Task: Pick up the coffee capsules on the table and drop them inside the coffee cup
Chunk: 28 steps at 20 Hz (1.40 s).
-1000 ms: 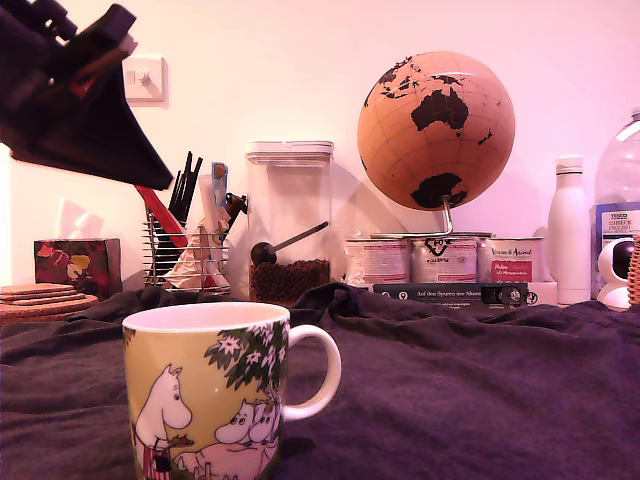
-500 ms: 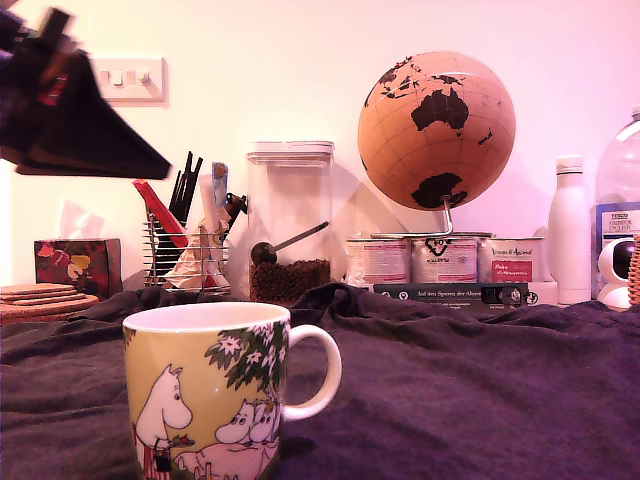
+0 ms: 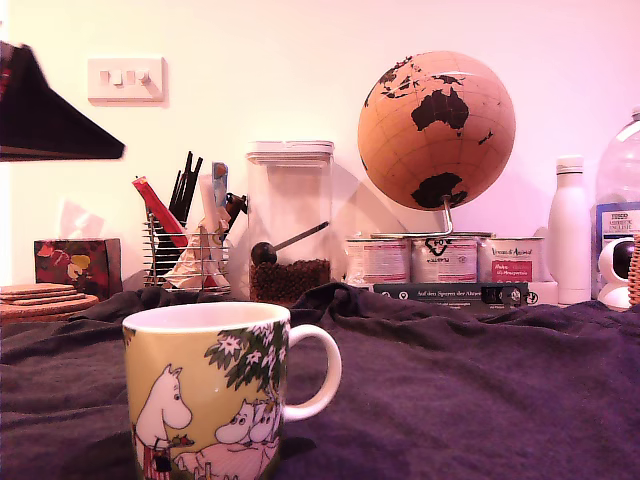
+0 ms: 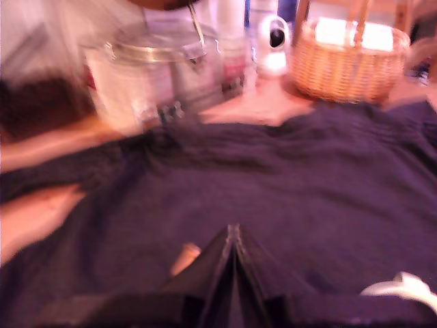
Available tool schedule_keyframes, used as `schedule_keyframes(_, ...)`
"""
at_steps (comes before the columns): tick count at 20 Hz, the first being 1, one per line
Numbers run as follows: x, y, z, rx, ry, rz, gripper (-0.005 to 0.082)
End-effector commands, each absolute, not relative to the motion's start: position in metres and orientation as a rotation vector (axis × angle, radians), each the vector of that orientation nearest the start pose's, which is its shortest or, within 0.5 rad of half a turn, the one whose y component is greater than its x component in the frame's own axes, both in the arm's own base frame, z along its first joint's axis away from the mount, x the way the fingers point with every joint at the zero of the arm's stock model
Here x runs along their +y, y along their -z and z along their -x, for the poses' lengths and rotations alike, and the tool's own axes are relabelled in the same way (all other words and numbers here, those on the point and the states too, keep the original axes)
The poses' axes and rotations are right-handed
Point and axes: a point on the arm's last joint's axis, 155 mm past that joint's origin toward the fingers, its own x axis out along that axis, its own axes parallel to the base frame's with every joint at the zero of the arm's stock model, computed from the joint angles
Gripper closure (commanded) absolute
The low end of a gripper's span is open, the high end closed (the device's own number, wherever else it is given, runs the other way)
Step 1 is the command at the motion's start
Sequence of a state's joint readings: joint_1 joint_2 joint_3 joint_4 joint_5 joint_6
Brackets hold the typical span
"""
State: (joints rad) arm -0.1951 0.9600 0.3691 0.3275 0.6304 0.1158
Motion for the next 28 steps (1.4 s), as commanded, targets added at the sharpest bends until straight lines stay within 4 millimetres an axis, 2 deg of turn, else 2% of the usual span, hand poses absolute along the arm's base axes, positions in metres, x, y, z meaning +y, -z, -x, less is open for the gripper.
schedule_keyframes(1,-0.164,-0.153,-0.283,0.251,0.832,-0.046,0.0788)
schedule_keyframes(4,-0.159,-0.140,-0.282,0.235,0.818,-0.048,0.0788)
schedule_keyframes(12,-0.158,-0.097,-0.282,0.356,0.813,-0.026,0.0771)
schedule_keyframes(13,-0.158,-0.094,-0.283,0.367,0.811,-0.024,0.0706)
schedule_keyframes(16,-0.158,-0.088,-0.286,0.377,0.806,-0.031,0.0225)
schedule_keyframes(17,-0.158,-0.086,-0.286,0.377,0.809,-0.040,0.0144)
schedule_keyframes(28,-0.164,-0.080,-0.303,0.288,0.835,-0.092,0.0130)
